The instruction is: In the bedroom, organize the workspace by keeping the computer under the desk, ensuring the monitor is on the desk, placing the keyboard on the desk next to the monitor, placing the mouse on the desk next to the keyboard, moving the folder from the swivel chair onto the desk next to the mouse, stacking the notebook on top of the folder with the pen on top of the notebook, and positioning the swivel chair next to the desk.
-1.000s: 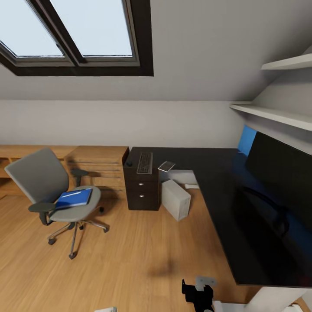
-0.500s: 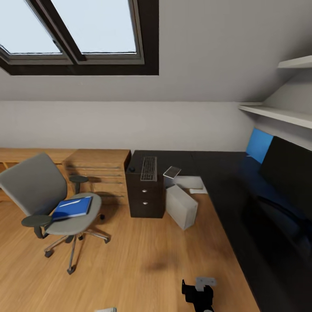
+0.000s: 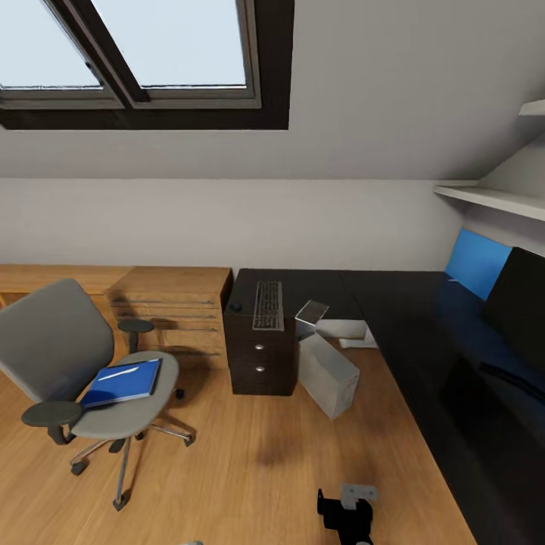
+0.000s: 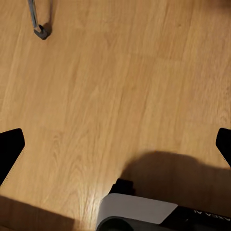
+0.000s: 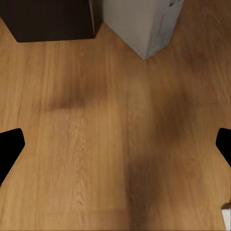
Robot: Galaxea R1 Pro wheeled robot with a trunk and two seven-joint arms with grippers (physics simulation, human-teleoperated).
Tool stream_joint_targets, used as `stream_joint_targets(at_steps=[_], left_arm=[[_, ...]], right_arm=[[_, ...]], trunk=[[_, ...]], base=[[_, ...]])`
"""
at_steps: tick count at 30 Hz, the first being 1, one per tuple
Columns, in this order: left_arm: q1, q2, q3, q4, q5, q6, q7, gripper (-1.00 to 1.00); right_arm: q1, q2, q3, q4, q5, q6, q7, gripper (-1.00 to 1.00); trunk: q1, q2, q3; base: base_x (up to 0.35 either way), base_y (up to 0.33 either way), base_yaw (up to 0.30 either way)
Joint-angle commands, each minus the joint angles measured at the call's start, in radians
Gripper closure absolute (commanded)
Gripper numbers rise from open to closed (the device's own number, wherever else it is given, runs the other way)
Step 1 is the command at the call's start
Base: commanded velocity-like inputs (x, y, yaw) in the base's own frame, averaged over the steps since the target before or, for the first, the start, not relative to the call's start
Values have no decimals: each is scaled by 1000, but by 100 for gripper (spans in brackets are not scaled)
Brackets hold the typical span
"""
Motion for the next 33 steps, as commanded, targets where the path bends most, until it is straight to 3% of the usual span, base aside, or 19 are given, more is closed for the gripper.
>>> stream_joint_targets(at_steps=[1, 11, 14, 18, 22, 24, 25, 28, 30, 32, 33], left_arm=[[-1, 1, -9, 0, 10, -3, 7, -100], [-1, -1, -10, 1, 10, -3, 6, -100], [-1, -14, -13, -36, 10, 0, -23, -100], [-1, -27, -11, -189, 10, 35, -28, -100], [-2, -25, 5, -367, 9, 185, -23, -100], [-1, -25, 44, -472, 8, 274, -22, -100], [-1, -26, 80, -541, 8, 328, -22, -100], [-2, -26, 161, -694, 8, 448, -23, -100], [-2, -26, 186, -754, 8, 496, -23, -100], [-1, -26, 220, -890, 8, 592, -23, -100], [-1, -25, 224, -907, 8, 603, -23, -100]], right_arm=[[-1, 0, 9, 2, -7, -4, -3, -100], [-1, 0, 9, 2, -7, -5, -3, -100], [-1, 1, 15, -49, -8, -38, -4, -100], [-1, 1, 14, -172, -13, -44, -8, -100], [-2, 1, 10, -294, -19, -29, -9, -100], [-2, 1, 8, -352, -23, 0, -9, -100], [-2, 1, 7, -391, -32, 31, -8, -100], [-2, 1, 6, -498, -96, 126, -6, -100], [-2, 0, 6, -543, -138, 165, -4, -100], [-2, -4, 5, -638, -270, 253, 12, -100], [-2, -4, 4, -651, -297, 268, 20, -100]], trunk=[[1, -1, -2], [1, -1, -2], [1, -1, -2], [1, -1, -2], [1, -1, -2], [1, -1, -2], [1, -1, -2], [1, -1, -2], [1, -1, -2], [1, -1, -2], [1, -1, -2]], base=[[329, 75, 0], [330, 22, 0], [330, 19, 0], [330, 6, 0], [330, 1, 0], [330, 0, 0], [330, 0, 0], [330, 0, 0], [330, 0, 0], [272, 0, 0], [196, 0, 0]])
